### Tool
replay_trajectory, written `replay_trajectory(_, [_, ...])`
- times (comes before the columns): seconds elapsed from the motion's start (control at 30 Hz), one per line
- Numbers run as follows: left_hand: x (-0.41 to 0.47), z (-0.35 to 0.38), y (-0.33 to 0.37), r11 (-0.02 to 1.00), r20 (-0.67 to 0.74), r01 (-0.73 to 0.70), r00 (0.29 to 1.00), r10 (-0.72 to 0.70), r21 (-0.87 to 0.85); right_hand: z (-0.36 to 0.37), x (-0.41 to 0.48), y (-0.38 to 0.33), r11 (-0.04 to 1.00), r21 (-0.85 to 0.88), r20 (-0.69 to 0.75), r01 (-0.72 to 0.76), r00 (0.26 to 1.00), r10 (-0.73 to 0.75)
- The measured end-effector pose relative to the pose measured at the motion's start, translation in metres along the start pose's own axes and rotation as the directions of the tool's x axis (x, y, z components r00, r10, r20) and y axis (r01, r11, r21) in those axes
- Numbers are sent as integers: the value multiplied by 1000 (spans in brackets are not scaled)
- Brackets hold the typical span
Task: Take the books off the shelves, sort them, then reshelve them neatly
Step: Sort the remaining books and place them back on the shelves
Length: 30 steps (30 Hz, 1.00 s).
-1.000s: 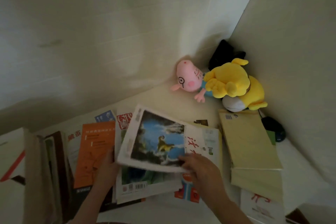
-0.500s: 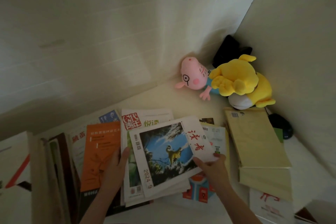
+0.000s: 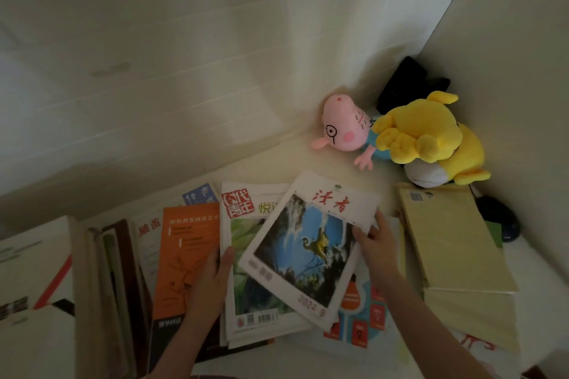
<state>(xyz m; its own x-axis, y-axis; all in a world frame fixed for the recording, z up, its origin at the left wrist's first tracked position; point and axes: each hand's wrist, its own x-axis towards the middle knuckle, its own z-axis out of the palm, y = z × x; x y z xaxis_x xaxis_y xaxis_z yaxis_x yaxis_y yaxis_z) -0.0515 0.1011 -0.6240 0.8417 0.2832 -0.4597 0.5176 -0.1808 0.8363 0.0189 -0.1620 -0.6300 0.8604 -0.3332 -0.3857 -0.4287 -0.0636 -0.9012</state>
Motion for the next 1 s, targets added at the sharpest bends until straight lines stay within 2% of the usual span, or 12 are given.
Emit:
replay_trajectory(0.13, [-2,0,7,998,-32,-13,999,11,-63,34,2,-17,985,-118,278,128,956,-91])
replay_trajectory(0.27, [1,1,8,997,0,-27,1000,27,-67,83,-14,-14,968,-174,317,183,941,-121])
replay_trajectory(0.33, [5,1,4,998,-2,-65,998,65,0,91,-16,-7,947,-272,257,168,962,-97])
replay_trajectory(0.4, [6,2,1,997,16,-61,998,60,43,81,-14,0,886,-436,178,160,980,-90])
replay_trajectory(0.5, [7,6,-2,996,-2,-26,1000,26,81,41,-10,5,777,-592,111,213,977,-184])
replay_trajectory(0.63, [10,10,3,992,-14,-17,1000,19,124,-41,2,10,663,-746,-80,69,978,-193])
replay_trajectory(0.73, [11,8,7,994,17,-2,1000,0,108,-83,1,18,664,-748,-127,8,980,-155])
replay_trajectory(0.8, [11,5,11,994,24,6,1000,-9,113,-85,-9,23,683,-730,-124,-16,986,-110])
replay_trajectory(0.9, [14,2,16,990,21,20,1000,-23,136,-74,-23,34,718,-687,-101,-107,994,51])
replay_trajectory(1.0, [15,-4,23,981,-1,25,1000,-25,191,-68,-28,45,667,-723,-86,-180,981,171])
